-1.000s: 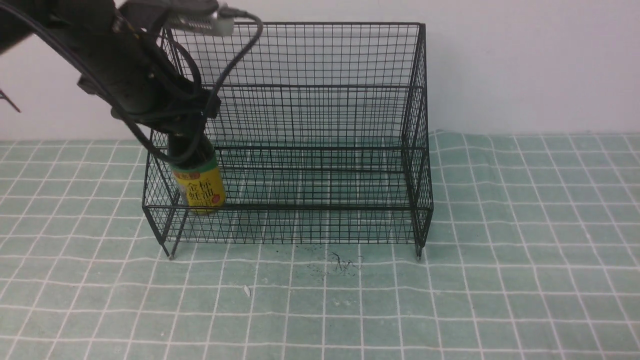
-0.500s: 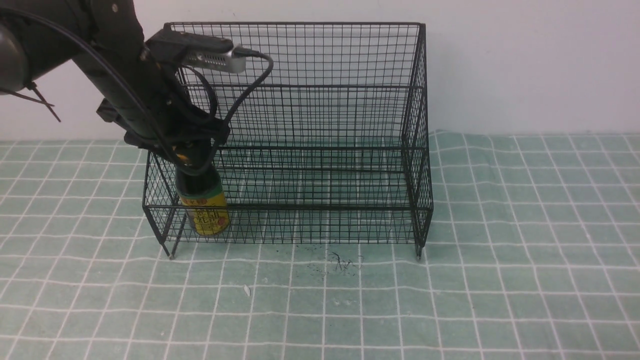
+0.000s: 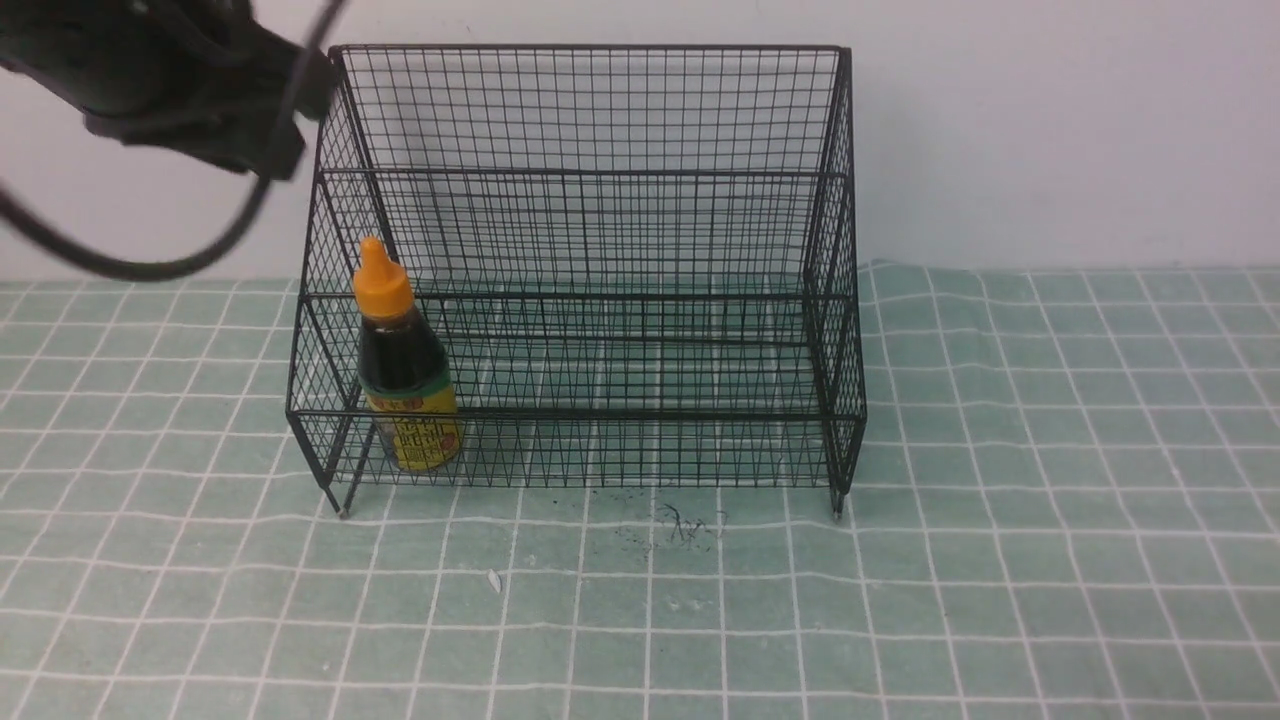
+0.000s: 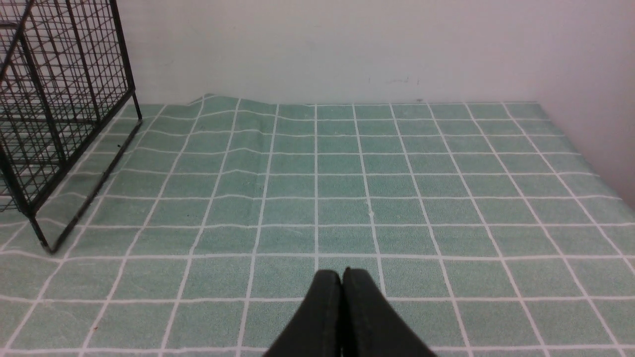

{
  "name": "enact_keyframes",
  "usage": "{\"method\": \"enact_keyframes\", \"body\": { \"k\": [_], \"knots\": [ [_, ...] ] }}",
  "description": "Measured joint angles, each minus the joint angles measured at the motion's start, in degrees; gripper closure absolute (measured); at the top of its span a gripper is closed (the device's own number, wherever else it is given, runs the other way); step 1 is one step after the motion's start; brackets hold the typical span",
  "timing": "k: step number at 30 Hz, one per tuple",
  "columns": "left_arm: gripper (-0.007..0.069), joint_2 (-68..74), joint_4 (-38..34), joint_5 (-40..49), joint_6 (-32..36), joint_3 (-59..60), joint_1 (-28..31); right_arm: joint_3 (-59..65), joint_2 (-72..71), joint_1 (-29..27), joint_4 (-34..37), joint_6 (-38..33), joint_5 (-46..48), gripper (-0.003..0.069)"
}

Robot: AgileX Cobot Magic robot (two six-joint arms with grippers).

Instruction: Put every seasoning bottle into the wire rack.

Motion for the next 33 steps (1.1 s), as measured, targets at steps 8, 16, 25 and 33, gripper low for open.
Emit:
{"method": "enact_keyframes", "body": {
  "k": [8, 16, 25, 33],
  "knots": [
    [0.0631, -24.7, -0.1, -10.4, -2.7, 10.4, 0.0, 0.0, 0.0, 0.0, 0.0, 0.0, 0.0, 0.0673],
    [0.0631, -45.0, -0.2, -29.6, -6.1, 35.3, 0.0, 0.0, 0.0, 0.0, 0.0, 0.0, 0.0, 0.0673],
    [0.0631, -58.0, -0.9, -30.9, -6.0, 50.5, 0.0, 0.0, 0.0, 0.0, 0.0, 0.0, 0.0, 0.0673],
    [0.0631, -59.3, 0.6, -32.8, -4.6, 55.4, 0.1, 0.0, 0.0, 0.0, 0.0, 0.0, 0.0, 0.0673]
  ]
}}
